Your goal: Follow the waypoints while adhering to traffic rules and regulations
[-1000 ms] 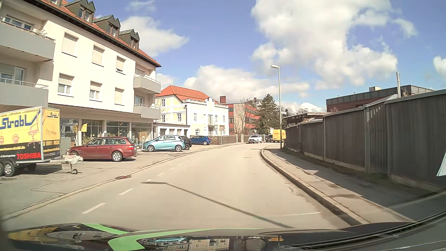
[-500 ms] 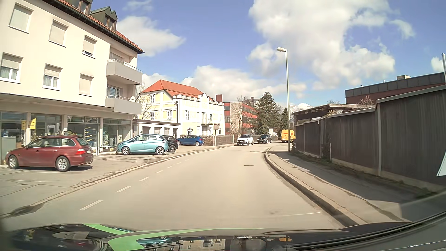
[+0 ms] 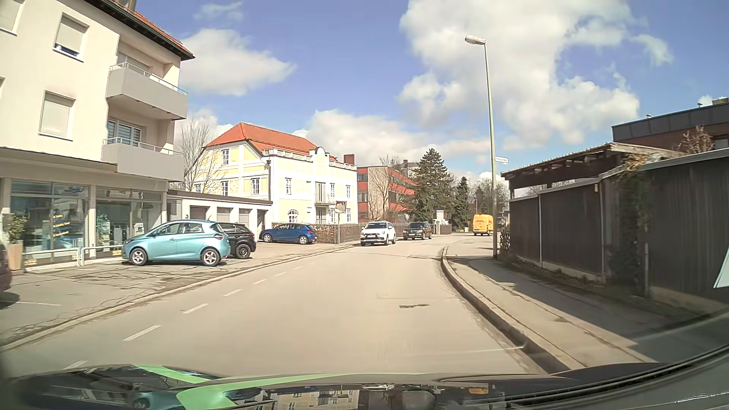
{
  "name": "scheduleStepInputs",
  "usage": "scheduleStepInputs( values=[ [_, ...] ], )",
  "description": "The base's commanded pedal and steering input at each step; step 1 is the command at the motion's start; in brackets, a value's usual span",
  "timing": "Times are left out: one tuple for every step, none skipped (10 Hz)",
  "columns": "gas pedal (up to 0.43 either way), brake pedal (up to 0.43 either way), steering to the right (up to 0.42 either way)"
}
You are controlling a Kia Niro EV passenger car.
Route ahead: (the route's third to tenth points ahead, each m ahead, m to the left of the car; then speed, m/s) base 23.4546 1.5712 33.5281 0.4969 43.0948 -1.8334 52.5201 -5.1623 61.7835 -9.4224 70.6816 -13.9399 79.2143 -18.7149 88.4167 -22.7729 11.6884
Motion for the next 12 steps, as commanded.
scheduleStepInputs(
  values=[
    [0.047,0.0,0.022],
    [0.047,0.0,0.022],
    [0.047,0.0,0.023],
    [0.047,0.0,0.025],
    [0.047,0.0,0.025],
    [0.047,0.0,0.025],
    [0.047,0.0,0.026],
    [0.047,0.0,0.026],
    [0.059,0.0,0.027],
    [0.067,0.0,0.026],
    [0.067,0.0,0.027],
    [0.067,0.0,0.027]
  ],
)
